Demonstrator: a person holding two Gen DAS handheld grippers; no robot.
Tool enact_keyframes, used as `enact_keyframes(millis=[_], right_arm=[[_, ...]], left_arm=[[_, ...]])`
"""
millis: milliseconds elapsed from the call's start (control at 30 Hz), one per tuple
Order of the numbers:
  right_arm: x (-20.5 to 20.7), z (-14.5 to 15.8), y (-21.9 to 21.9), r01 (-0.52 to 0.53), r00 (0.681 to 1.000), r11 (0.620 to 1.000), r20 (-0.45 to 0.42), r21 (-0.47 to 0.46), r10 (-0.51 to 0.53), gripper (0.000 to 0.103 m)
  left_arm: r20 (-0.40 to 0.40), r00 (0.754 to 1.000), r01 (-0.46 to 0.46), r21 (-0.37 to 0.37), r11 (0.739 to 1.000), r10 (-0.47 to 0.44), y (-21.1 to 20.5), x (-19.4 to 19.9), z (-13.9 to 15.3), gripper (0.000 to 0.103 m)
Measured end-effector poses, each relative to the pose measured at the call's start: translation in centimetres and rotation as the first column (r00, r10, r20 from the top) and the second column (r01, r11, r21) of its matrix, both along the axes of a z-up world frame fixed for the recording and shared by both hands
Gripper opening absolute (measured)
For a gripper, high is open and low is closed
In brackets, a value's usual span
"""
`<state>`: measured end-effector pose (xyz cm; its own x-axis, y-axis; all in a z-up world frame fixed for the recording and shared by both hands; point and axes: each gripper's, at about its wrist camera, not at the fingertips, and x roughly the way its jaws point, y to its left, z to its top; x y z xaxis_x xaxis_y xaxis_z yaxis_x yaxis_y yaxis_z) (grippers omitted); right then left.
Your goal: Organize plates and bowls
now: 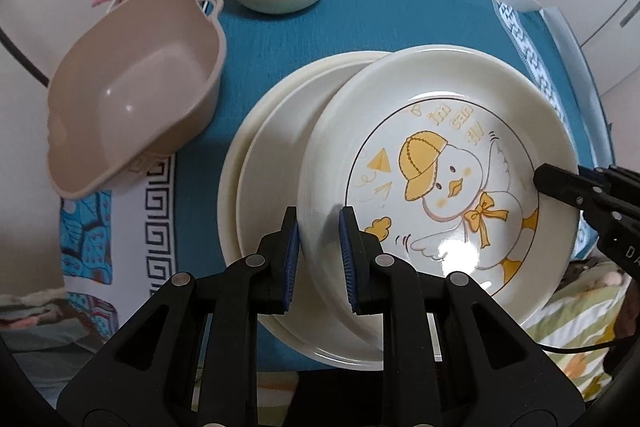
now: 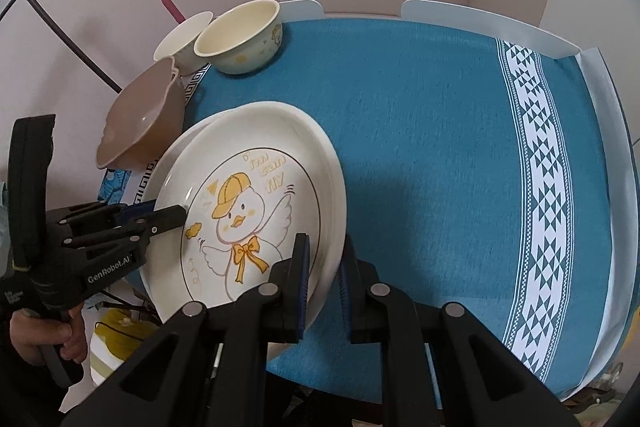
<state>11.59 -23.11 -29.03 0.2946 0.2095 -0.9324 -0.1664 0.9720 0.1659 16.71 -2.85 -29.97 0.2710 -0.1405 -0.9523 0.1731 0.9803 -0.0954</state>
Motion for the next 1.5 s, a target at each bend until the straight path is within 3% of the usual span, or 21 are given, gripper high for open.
enact_keyframes(millis=[133,400,967,1267,1500], right_arm=[[0.2,-0.1,0.2,-0.006,1.000,1.000,-0.006,-0.003,0.006,0.013],[0.6,-0.2,0.6,-0.026,1.000,1.000,-0.003,-0.009,0.026,0.013],[0.6,-1.0,1.4,-0.057,0.998,0.996,-0.006,-0.062,0.057,0.013],[0.4,-1.1,1.2,-0.054,0.998,0.997,-0.015,-0.054,0.054,0.013],[0.2,0.2,0.7,-0.059,0.998,0.998,0.019,-0.022,0.059,0.013]], left_arm=[[0.029,0.999,0.033,0.098,0.995,-0.036,-1.1,0.1,0.4,0.017],[0.064,0.995,0.065,0.224,0.972,-0.081,-1.9,-0.4,0.8,0.017],[0.071,0.996,0.040,0.215,0.976,-0.057,-0.3,-0.8,1.5,0.017],[0.073,0.997,0.014,0.229,0.973,-0.032,-0.3,-0.8,2.1,0.017],[0.100,0.995,0.000,0.193,0.981,-0.019,-0.4,-1.4,4.0,0.017]])
